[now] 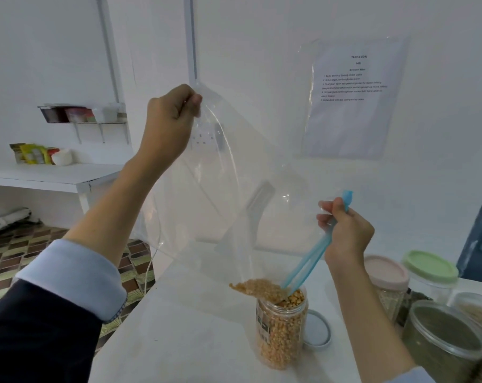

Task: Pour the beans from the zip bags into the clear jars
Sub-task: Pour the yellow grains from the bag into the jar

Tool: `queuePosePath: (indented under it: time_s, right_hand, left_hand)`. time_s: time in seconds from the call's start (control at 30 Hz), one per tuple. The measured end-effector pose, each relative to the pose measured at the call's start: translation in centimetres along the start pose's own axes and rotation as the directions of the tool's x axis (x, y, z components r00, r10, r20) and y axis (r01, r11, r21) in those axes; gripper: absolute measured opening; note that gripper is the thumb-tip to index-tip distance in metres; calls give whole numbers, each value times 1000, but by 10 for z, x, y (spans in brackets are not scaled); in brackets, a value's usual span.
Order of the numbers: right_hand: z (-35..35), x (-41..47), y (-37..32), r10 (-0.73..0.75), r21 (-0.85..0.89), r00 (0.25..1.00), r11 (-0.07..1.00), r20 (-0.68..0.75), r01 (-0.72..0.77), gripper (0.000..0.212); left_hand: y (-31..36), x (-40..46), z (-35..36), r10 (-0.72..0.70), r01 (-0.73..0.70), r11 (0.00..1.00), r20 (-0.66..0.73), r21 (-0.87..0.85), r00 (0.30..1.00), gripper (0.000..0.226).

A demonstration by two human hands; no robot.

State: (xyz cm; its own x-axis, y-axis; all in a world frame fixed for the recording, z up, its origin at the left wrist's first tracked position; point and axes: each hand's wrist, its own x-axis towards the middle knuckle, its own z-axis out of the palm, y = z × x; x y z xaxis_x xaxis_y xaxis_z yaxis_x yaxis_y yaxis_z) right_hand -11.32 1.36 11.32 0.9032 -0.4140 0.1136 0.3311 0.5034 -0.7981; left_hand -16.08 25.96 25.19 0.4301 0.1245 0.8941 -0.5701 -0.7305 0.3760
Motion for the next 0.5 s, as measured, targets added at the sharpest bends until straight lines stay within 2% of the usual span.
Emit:
queuePosePath:
  time_s: [0.27, 0.37, 0.5]
  right_hand:
    - [0, 3, -2, -14, 10, 1000, 1000, -27, 14, 26]
    - [2, 2, -3, 5, -6, 1000, 1000, 26, -5, 24]
    - [-2, 8, -4, 6, 33, 1000, 999, -22, -6, 26]
  left_hand:
    - [4, 4, 3, 18, -18, 1000, 1, 17, 1000, 36]
    - [7, 7, 5, 35, -36, 999, 8, 34, 999, 37]
    - [9, 8, 5, 29, -29, 1000, 17, 11, 999, 36]
